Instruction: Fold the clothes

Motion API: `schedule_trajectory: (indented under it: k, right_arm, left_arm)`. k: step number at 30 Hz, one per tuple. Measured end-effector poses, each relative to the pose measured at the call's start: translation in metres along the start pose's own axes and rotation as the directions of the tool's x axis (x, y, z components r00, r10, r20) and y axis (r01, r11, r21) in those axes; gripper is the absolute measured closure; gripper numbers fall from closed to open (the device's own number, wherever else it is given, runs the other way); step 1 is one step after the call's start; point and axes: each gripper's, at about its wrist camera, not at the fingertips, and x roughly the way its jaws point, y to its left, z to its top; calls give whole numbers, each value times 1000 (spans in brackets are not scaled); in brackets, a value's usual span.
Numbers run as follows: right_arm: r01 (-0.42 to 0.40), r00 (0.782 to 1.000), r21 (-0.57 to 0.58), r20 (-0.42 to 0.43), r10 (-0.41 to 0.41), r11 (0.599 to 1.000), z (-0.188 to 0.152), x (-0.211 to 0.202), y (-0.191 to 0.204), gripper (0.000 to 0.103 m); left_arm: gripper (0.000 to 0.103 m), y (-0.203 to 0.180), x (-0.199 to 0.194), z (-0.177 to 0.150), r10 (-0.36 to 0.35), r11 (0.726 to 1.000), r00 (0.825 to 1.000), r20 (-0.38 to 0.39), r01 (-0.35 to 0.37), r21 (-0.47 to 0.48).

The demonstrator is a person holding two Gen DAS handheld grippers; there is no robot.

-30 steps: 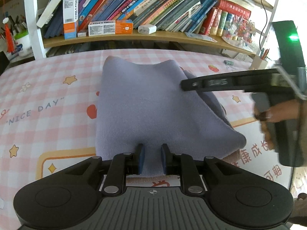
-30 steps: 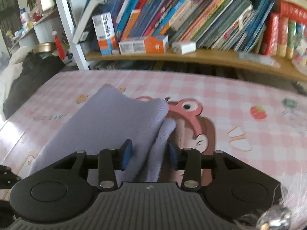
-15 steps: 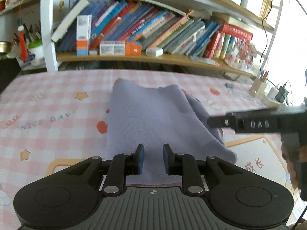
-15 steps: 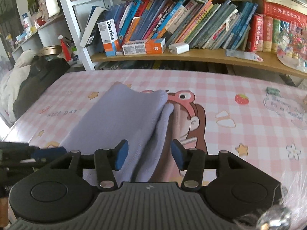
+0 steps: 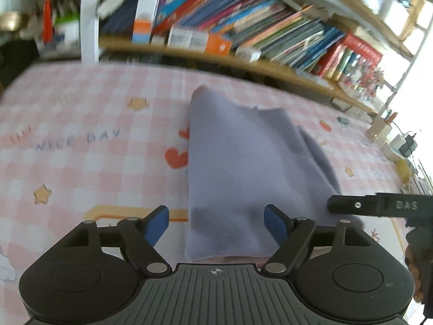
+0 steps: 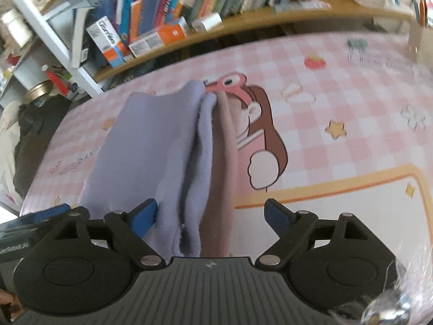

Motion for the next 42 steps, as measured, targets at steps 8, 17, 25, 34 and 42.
schedule_trajectory:
  k: [8, 17, 25, 34, 42]
  right_arm:
    - [-33, 999, 103, -24, 36, 994, 4, 17, -9, 14]
    - [-67, 998, 114, -9, 68, 991, 8, 28, 2, 54]
    - [55, 993, -213, 111, -32, 976, -10, 5, 49, 75]
    - [-49, 999, -81, -26, 47, 996, -29, -16, 17, 70]
    - [-154, 977, 76, -135, 163, 985, -23, -1, -18, 47]
  left_arm:
    - [16, 5, 29, 9, -81, 997, 994, -67, 80, -11]
    - [26, 8, 43, 15, -185, 982, 979, -87, 182, -46]
    - [48, -18, 16, 8, -115, 988, 992, -42, 119, 101]
    - [42, -16, -4, -21, -159, 987, 978, -135, 160, -5]
    - [22, -3, 2, -22, -146, 979, 978, -147, 121, -165]
